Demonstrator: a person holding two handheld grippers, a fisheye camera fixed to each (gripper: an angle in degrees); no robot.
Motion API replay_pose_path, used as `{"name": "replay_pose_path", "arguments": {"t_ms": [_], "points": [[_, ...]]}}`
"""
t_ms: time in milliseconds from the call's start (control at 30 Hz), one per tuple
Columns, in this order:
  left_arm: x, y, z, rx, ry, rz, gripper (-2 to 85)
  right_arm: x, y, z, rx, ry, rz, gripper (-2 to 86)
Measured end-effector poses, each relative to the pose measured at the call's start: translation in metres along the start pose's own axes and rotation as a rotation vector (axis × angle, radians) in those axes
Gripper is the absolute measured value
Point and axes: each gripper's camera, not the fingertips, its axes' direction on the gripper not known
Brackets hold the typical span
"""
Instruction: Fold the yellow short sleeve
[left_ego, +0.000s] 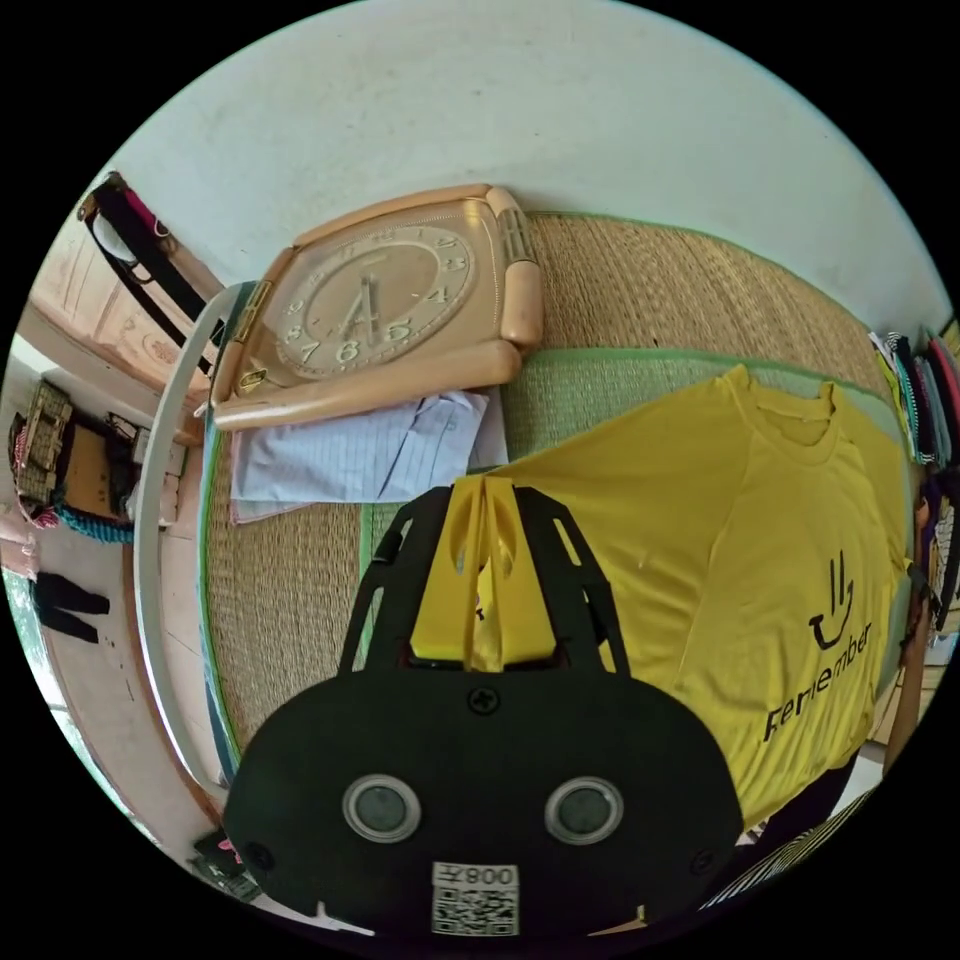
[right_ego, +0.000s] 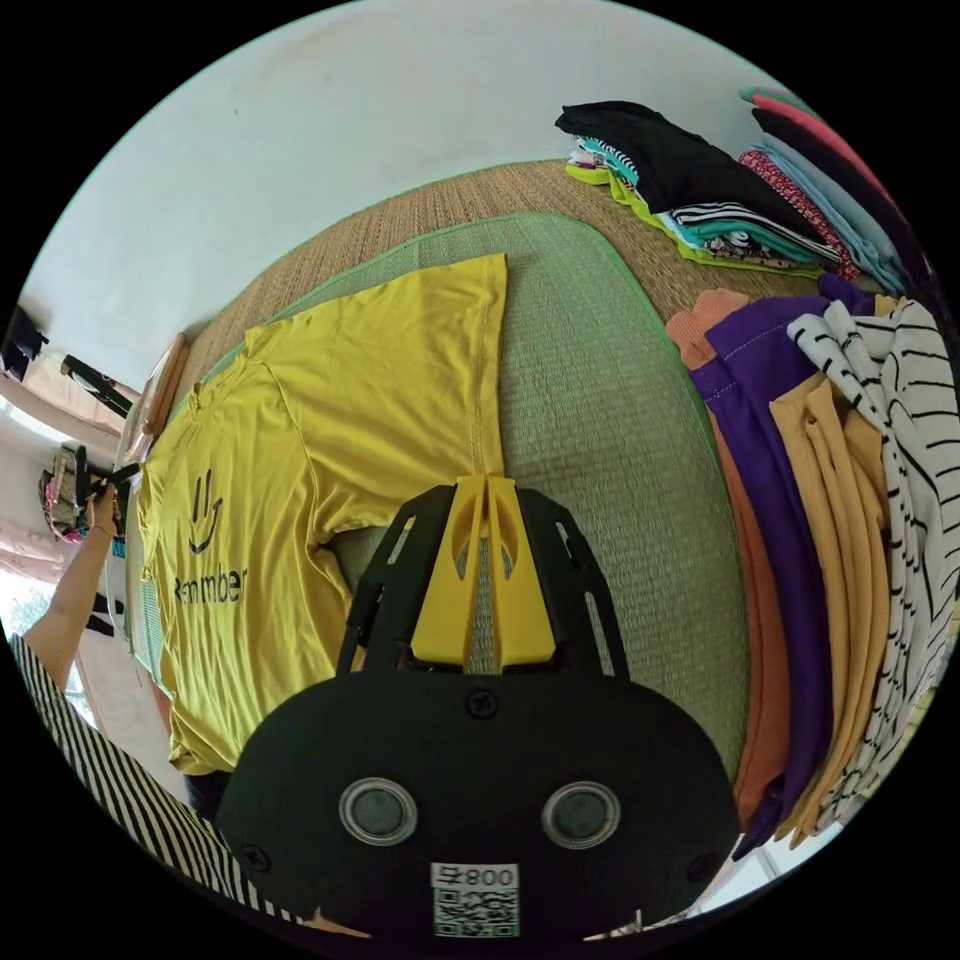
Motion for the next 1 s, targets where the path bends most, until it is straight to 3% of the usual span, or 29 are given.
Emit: {"name": "replay_pose_path", "arguments": {"t_ms": [100,233,433,600,767,1000], "points": [[0.001,0.004,0.012,-0.049,-0.002,-0.022,0.2,0.005,-0.003,-0.006,0.008,-0.051,0.085,0.1],[0.003,0.021,-0.002,0.112,0.003,-0.084,0.4,0.003,-0.002,-0.007,-0.018,0.032,0.061,0.2],[0.005,0.045,-0.014,0.175,0.007,-0.122,1.7,-0.006,-0.004,-0.016,0.026,0.032,0.075,0.2],[-0.003,0.067,-0.008,0.128,0.149,-0.13,4.7,-0.038,-0.009,-0.026,0.072,0.039,-0.019,0.1],[0.0,0.079,0.029,-0.096,0.128,-0.112,3.0,-0.051,-0.018,-0.015,0.039,0.004,-0.035,0.1],[0.007,0.086,0.0,0.11,0.034,-0.152,1.3,-0.054,-0.023,-0.007,-0.003,0.036,-0.034,0.1]]}}
